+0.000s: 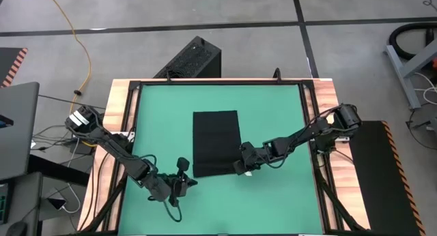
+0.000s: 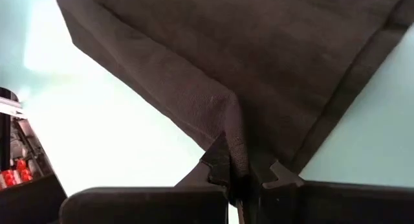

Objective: Roll towel
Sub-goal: Roll the black towel

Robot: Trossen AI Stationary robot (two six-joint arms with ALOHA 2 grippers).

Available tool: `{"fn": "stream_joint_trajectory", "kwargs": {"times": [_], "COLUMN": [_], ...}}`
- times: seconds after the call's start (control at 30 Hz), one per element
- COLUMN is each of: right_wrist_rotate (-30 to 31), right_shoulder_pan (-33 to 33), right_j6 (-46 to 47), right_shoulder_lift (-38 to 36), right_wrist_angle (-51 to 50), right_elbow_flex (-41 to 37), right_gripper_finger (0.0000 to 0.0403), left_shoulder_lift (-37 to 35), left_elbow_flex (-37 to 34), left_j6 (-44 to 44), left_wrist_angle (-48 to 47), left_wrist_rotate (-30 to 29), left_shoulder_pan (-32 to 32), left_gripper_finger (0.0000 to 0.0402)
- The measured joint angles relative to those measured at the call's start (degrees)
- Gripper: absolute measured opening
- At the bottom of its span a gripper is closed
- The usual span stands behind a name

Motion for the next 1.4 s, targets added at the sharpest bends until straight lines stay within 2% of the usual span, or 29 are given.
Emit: {"fn": "stream_joint_trajectory", "kwargs": {"times": [0.17,0.43,0.67,1.03,1.27,1.4], "right_wrist_rotate": [0.02,0.38,1.68,4.35,9.80,15.21], "right_shoulder_pan": [0.04,0.85,1.67,1.75,3.80,6.31], "right_j6": [-1.09,-3.00,-3.38,-17.68,-18.38,-20.37], "right_shoulder_lift": [0.00,-0.02,-0.02,-2.65,-5.85,-7.43], "right_wrist_angle": [0.43,0.18,-0.13,2.33,-8.42,-13.24], "right_elbow_flex": [0.00,0.00,0.00,0.00,0.02,0.00], "right_gripper_finger": [0.0023,0.0023,0.0058,0.0064,0.0065,0.0065], "left_shoulder_lift": [5.55,11.06,13.22,13.08,13.07,13.08], "left_elbow_flex": [-0.72,-0.76,-0.76,-0.72,-0.71,-0.71], "left_j6": [4.38,1.49,-1.06,-3.21,-4.31,-4.64], "left_wrist_angle": [3.13,3.24,2.37,1.04,0.79,0.76], "left_wrist_rotate": [-0.45,-2.40,-1.86,2.24,2.78,3.14], "left_shoulder_pan": [2.44,4.89,6.35,7.71,7.71,7.69], "left_gripper_finger": [0.0000,0.0000,0.0000,0.0000,0.0000,0.0000]}}
